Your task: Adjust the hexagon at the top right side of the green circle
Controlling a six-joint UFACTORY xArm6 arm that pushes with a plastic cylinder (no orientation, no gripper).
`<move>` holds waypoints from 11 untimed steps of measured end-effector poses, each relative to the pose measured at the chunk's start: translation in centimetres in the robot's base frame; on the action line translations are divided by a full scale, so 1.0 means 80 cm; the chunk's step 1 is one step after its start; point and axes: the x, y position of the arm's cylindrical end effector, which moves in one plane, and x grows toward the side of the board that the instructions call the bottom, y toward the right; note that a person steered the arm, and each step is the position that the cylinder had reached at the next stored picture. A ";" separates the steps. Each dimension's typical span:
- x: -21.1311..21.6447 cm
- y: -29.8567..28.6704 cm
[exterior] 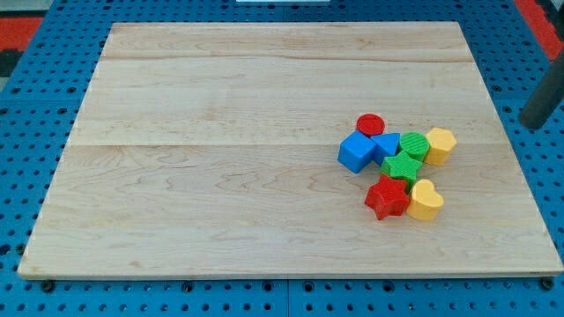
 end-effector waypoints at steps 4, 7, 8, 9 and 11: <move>0.054 -0.116; 0.054 -0.138; 0.054 -0.138; 0.054 -0.145; 0.054 -0.154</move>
